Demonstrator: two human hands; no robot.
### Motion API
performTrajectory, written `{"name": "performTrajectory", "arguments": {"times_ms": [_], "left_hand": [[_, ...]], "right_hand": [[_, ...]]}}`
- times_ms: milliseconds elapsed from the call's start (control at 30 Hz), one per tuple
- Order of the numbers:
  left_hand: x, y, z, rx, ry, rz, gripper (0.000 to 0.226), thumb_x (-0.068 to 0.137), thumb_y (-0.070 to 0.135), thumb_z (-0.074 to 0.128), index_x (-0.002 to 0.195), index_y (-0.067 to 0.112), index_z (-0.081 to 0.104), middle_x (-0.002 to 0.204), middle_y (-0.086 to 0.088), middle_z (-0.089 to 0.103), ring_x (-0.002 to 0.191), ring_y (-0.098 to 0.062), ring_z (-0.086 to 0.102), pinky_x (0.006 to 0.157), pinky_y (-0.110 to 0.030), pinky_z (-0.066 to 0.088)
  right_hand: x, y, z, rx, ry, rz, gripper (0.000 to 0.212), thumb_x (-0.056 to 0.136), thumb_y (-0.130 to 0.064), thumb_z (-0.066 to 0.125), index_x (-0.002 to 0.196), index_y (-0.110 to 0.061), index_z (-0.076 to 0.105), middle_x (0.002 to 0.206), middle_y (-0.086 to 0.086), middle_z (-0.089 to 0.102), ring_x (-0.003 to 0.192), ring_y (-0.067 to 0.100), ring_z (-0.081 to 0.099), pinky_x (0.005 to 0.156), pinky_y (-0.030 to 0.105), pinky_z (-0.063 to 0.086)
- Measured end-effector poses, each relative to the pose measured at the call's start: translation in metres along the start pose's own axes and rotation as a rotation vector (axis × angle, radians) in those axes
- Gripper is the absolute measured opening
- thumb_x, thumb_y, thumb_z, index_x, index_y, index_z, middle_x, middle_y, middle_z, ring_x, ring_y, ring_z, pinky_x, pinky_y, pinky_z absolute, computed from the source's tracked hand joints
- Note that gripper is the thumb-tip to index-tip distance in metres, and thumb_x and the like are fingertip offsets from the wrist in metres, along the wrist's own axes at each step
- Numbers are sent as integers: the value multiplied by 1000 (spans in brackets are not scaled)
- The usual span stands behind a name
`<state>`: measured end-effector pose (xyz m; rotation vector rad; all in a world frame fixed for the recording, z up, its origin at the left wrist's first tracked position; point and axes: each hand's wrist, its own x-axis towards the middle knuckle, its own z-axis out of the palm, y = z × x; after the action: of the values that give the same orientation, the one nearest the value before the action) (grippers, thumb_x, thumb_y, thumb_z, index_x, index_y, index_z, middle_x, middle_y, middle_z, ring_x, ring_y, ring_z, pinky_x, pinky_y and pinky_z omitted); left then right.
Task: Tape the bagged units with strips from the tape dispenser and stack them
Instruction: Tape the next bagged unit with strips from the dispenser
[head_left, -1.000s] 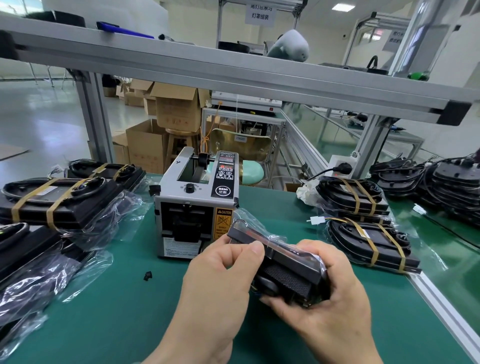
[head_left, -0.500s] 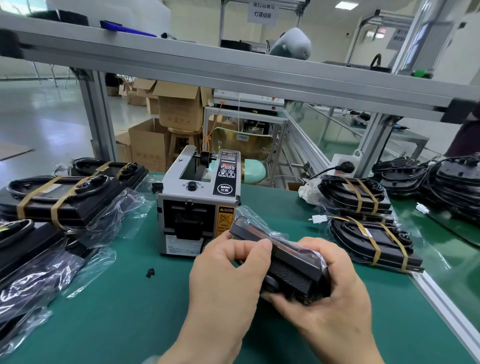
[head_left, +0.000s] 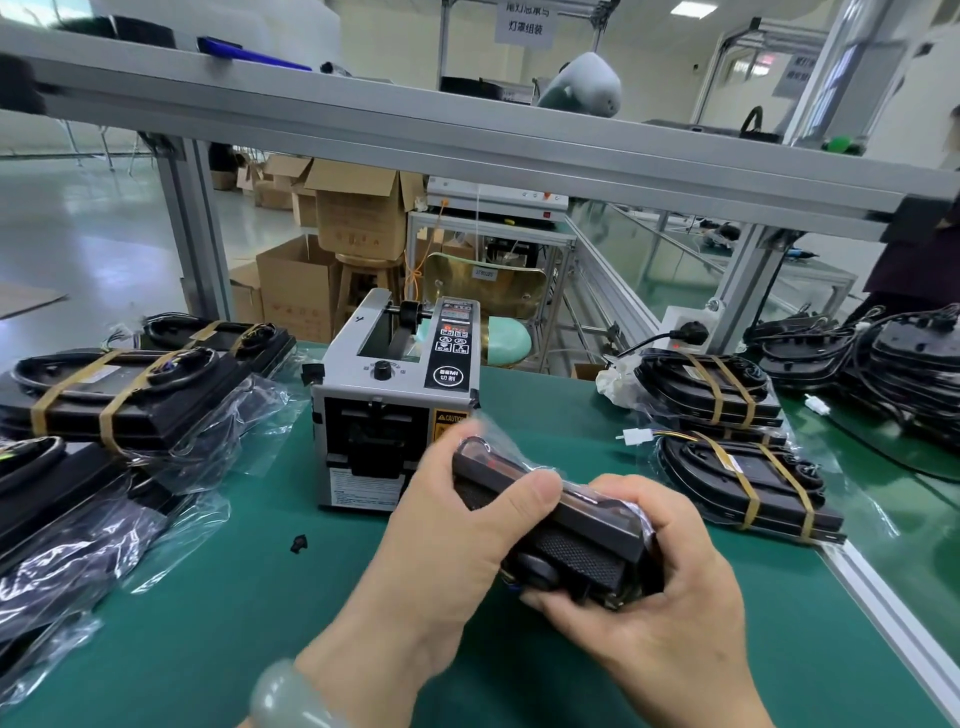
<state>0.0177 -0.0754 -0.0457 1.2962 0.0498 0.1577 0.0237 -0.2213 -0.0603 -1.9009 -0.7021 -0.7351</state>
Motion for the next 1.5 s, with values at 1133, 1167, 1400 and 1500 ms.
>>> {"name": "performTrajectory", "arguments": {"times_ms": [1133, 1167, 1400, 1500], "left_hand": [[22, 30, -51, 831, -129, 225, 17, 82, 23, 71, 66, 27, 71, 69, 18, 69, 62, 6, 58, 62, -5, 42], [25, 30, -53, 876, -148, 212, 19, 83, 25, 70, 64, 26, 69, 64, 18, 67, 58, 6, 56, 60, -5, 42], [33, 21, -45, 797, -122, 47, 39, 85, 33, 67, 49, 19, 63, 51, 19, 61, 46, 5, 50, 49, -8, 36], [29, 13, -43, 611, -2, -16, 35, 87, 45, 55, 75, 19, 74, 69, 13, 70, 52, 6, 53, 54, -14, 40]], "right_hand": [[3, 3, -12, -505, -208, -150, 50, 48, -35, 76, 97, -28, 73, 88, -20, 68, 70, 15, 60, 63, 28, 53], [3, 3, -10, -503, -219, -163, 49, 48, -34, 76, 96, -27, 73, 87, -19, 68, 69, 16, 59, 61, 30, 53], [2, 7, -11, -478, -277, -220, 50, 48, -33, 78, 97, -24, 73, 88, -17, 69, 68, 18, 58, 62, 34, 53], [2, 8, -11, -483, -246, -182, 50, 49, -35, 76, 98, -27, 73, 89, -19, 68, 70, 17, 58, 63, 34, 53]]}}
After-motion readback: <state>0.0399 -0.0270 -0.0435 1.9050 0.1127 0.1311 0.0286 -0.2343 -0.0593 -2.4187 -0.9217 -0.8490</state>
